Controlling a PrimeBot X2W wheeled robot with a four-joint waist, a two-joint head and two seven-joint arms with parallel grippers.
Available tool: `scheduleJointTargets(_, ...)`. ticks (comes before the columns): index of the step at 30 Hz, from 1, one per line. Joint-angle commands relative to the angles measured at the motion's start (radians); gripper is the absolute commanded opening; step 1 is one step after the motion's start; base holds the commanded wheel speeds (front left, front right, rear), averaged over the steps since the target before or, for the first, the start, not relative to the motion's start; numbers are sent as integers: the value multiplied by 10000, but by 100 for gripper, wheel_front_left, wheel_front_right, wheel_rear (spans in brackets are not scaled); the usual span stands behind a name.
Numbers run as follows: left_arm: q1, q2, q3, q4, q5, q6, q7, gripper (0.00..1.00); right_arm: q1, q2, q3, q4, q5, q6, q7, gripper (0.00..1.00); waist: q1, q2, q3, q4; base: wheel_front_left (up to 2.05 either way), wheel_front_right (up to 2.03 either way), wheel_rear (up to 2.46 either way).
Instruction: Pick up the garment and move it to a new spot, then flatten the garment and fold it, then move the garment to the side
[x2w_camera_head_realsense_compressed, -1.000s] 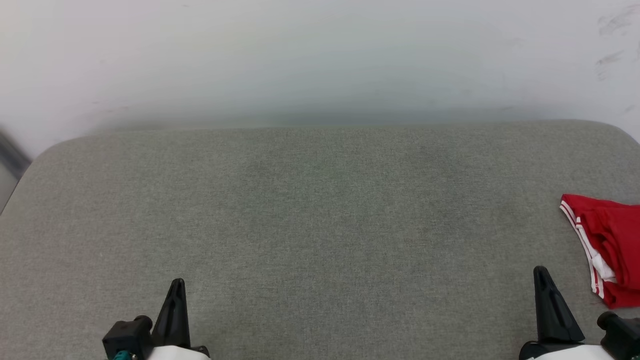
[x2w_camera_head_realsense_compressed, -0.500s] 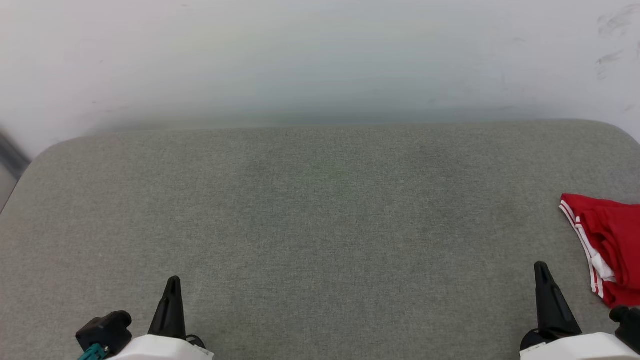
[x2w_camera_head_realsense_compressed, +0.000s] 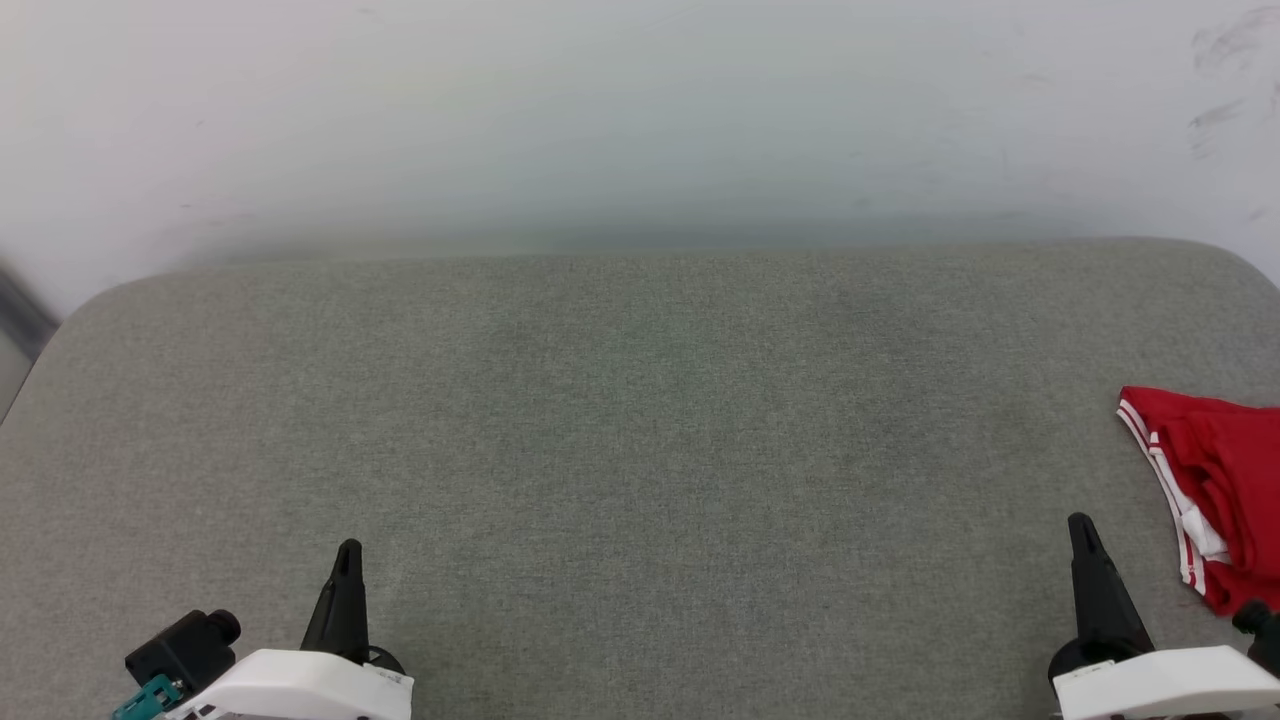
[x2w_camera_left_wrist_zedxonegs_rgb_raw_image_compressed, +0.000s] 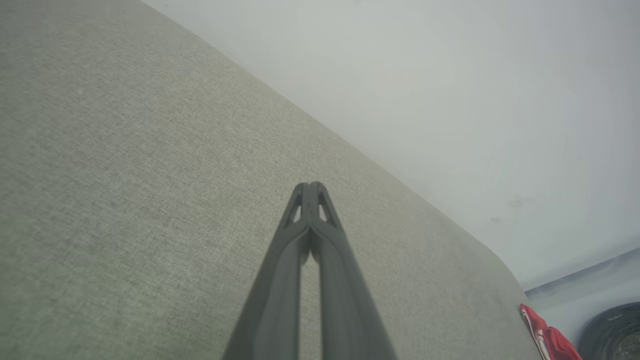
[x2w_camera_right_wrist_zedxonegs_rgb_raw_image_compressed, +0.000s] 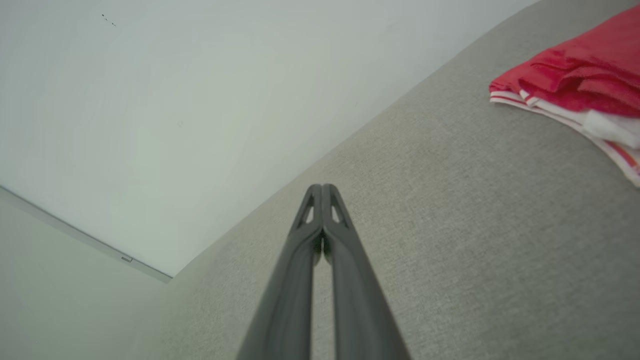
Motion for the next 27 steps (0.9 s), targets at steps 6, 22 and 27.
scheduleJointTargets(6, -348, 8, 120, 15, -1017, -140, 228, 0, -423, -119, -9, 24, 998, 0, 220, 0, 0, -1, 2, -7, 0, 0, 0)
scheduleJointTargets(22, -640, 8, 268, 246, -3094, -335, 739, 0, -744, -135, -42, 303, 2953, 0, 703, 0, 0, -1, 6, -26, 0, 0, 0)
scheduleJointTargets(27, -725, 8, 312, 311, -3677, -387, 876, 0, -858, -135, -56, 384, 3502, -1, 847, 0, 0, -1, 8, -32, 0, 0, 0)
